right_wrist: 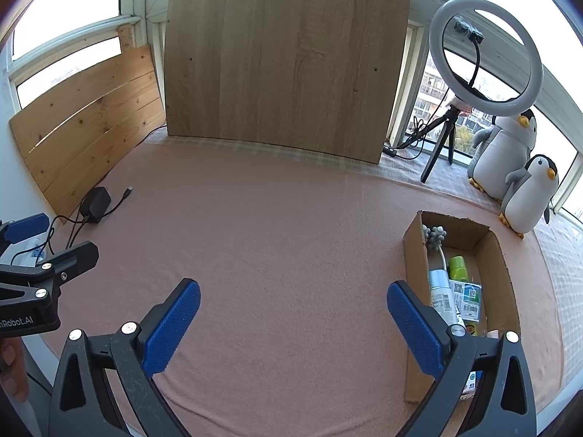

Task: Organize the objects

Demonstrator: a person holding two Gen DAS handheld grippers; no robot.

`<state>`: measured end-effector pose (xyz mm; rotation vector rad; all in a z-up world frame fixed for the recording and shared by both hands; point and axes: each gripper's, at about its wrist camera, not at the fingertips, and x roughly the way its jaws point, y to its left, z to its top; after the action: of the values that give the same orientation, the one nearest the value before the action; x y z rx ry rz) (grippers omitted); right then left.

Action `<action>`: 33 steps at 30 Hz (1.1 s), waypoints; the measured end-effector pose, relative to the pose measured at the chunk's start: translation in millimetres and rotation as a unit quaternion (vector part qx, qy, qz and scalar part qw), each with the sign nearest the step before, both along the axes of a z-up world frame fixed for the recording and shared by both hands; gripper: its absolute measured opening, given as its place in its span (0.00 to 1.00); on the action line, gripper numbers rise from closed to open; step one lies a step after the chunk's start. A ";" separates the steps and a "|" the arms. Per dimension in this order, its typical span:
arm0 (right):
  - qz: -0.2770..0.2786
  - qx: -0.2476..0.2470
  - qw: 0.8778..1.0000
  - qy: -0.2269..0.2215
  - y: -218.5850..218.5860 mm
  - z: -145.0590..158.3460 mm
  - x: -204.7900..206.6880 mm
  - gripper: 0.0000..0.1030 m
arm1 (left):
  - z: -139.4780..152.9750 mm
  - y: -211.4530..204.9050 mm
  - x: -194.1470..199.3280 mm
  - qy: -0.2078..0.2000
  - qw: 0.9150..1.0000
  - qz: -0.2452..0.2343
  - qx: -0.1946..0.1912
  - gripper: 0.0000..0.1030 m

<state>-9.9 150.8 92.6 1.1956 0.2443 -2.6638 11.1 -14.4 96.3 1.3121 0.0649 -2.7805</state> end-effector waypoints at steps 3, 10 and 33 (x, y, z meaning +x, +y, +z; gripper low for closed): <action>0.000 0.000 1.000 0.000 0.0 0.0 0.0 0.98 | -0.1 0.4 -0.1 0.000 1.000 0.000 0.000 0.99; -0.001 -0.001 1.000 -0.001 1.9 -1.0 -1.6 0.98 | -2.3 1.1 -2.5 -0.002 1.000 -0.003 0.000 0.99; -0.002 -0.002 1.000 -0.005 1.2 -5.6 -5.6 0.98 | -3.1 0.9 -4.5 -0.003 1.000 -0.003 -0.001 0.99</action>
<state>-15.5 152.0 87.1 1.2097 0.2340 -2.6586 6.6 -13.5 93.2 1.3214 0.0591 -2.7813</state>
